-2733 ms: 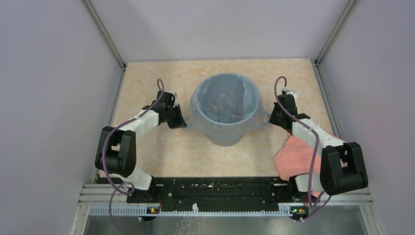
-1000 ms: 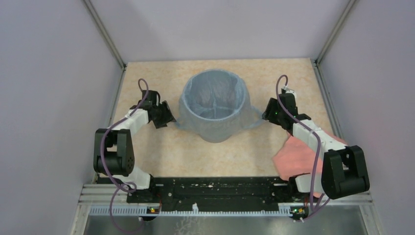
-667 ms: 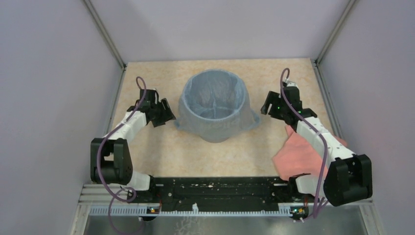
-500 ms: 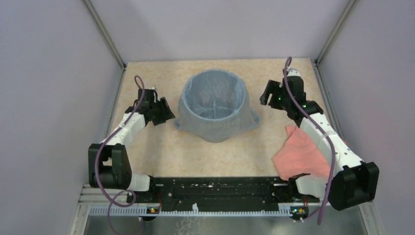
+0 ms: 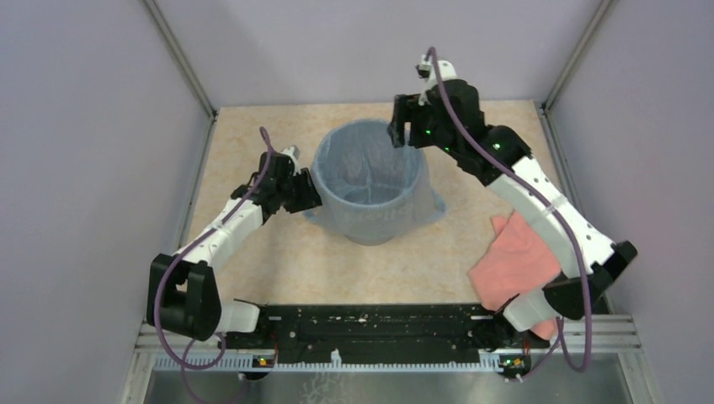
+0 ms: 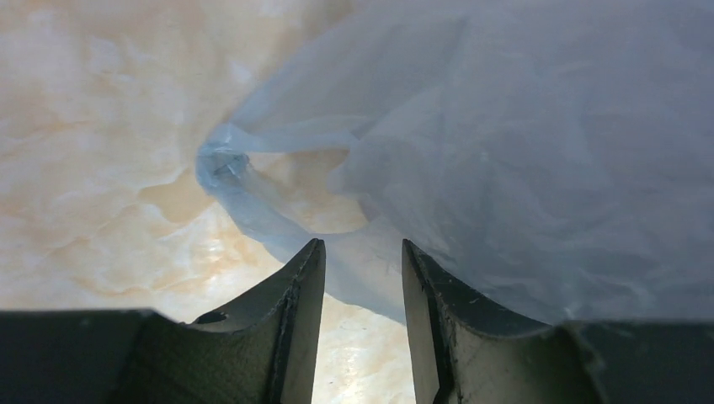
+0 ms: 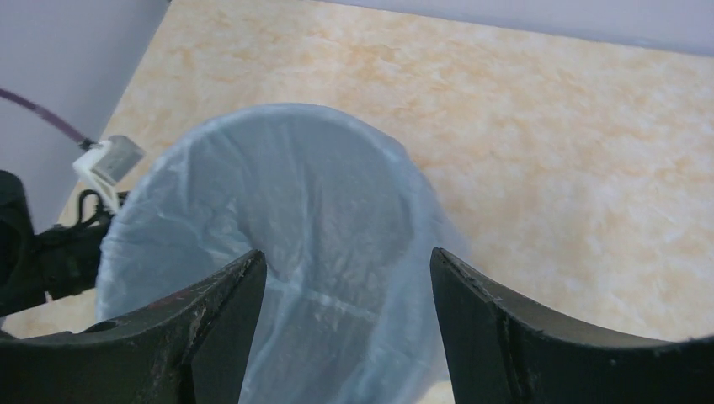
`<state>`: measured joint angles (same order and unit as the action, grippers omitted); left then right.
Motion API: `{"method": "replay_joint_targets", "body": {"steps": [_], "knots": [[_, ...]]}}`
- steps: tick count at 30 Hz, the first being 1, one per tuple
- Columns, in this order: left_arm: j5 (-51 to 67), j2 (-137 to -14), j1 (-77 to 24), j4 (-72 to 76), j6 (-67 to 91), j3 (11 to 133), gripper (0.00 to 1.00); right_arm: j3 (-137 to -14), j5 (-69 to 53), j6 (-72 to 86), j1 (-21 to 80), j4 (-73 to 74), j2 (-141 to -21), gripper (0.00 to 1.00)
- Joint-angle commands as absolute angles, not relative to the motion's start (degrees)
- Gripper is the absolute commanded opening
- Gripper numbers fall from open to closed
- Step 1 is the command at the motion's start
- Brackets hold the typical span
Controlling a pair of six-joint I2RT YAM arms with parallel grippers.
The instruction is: Put the trash bags into the trash bin
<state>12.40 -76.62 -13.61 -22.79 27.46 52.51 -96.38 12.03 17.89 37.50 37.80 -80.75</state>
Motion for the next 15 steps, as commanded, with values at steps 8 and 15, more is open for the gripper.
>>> {"method": "replay_joint_targets", "body": {"steps": [8,15], "knots": [[13.1,-76.7,-22.1,-13.8,33.3,50.3,0.43,-108.7,18.0,12.9,46.9,47.2,-96.1,0.74],[10.9,-76.1,-27.2,-11.3,37.1,48.6,0.43,-101.9,18.4,13.5,46.9,46.4,-94.6,0.79]]}}
